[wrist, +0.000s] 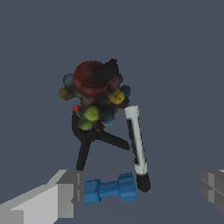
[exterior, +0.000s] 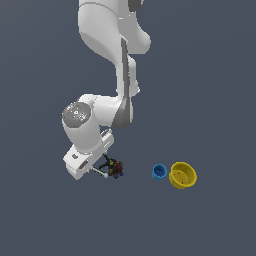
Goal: Pick up a designated object from a clutter of objects.
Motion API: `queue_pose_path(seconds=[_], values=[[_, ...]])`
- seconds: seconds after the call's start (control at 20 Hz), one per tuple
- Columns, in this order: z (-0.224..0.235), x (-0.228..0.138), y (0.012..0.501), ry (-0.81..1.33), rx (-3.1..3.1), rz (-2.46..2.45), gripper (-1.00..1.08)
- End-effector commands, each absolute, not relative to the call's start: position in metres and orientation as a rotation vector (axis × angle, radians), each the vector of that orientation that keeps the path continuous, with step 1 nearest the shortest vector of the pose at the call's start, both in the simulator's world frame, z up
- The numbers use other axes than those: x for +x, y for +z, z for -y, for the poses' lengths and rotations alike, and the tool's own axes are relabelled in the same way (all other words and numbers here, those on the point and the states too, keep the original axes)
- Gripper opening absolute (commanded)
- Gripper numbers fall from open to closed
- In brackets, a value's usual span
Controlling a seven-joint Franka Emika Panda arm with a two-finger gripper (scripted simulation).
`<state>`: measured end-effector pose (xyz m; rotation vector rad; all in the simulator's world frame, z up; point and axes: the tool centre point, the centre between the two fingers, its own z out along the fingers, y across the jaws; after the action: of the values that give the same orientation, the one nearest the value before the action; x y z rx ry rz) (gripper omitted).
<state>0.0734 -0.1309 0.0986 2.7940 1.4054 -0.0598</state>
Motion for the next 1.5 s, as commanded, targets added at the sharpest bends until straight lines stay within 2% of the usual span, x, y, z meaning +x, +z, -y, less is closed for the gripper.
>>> queue_pose_path(seconds=[0.0, 0.95, 1.45], values=[[0.136, 0.076, 0.087, -0.044, 2.761, -1.478, 1.00], [0.147, 0.080, 0.054, -0.002, 2.679, -1.640, 1.00], [0.147, 0.080, 0.012, -0.001, 2.676, -1.646, 1.00]])
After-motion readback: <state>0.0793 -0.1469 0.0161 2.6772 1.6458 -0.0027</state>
